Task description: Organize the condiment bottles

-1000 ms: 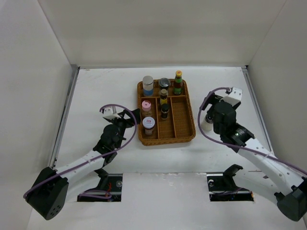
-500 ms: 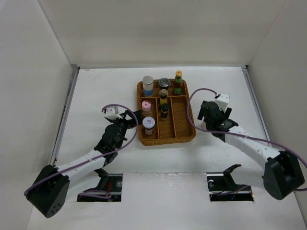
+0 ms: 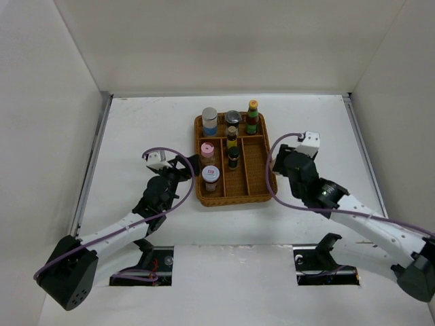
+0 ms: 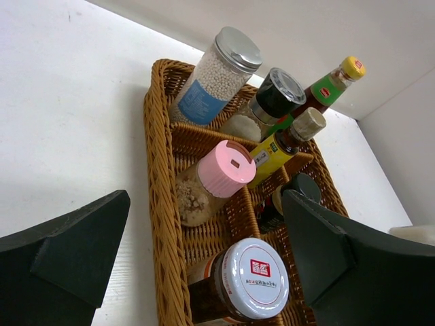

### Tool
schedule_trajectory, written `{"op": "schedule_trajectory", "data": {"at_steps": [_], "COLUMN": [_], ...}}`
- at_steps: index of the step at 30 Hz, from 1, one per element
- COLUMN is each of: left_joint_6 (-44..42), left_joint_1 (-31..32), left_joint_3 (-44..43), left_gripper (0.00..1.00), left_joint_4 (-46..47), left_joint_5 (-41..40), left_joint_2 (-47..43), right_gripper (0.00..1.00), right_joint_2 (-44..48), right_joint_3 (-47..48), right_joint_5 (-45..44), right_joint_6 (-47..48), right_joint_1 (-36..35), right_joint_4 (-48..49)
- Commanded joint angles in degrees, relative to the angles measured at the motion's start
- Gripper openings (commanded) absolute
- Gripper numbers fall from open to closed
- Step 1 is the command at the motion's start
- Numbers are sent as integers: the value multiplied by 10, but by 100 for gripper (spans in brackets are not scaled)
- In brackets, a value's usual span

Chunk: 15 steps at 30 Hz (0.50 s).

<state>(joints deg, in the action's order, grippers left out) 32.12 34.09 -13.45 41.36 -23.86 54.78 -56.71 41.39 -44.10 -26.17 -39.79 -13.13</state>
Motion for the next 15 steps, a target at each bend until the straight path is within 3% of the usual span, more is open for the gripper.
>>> {"op": "schedule_trajectory", "data": {"at_steps": [1, 6, 10, 15], "left_joint_6": [5, 5, 7, 13], "left_joint_1": [-6, -12, -25, -32], "left_joint_3": [5, 14, 24, 21], "left_gripper": [97, 100, 100, 100], "left_joint_4": [23, 16, 13, -2], "left_joint_5": [-12, -56, -91, -101], "left_joint_2": [-10, -23, -38, -32], "right_gripper": [42, 42, 42, 42], "right_joint_2": [25, -68, -138, -196], "right_joint_3": [60, 84, 87, 96], "right_joint_5": [5, 56, 87, 102], "right_joint_6": [26, -7, 16, 34], "right_joint_1": [-84, -174, -184, -183], "right_joint_4": [44, 90, 179, 208]}}
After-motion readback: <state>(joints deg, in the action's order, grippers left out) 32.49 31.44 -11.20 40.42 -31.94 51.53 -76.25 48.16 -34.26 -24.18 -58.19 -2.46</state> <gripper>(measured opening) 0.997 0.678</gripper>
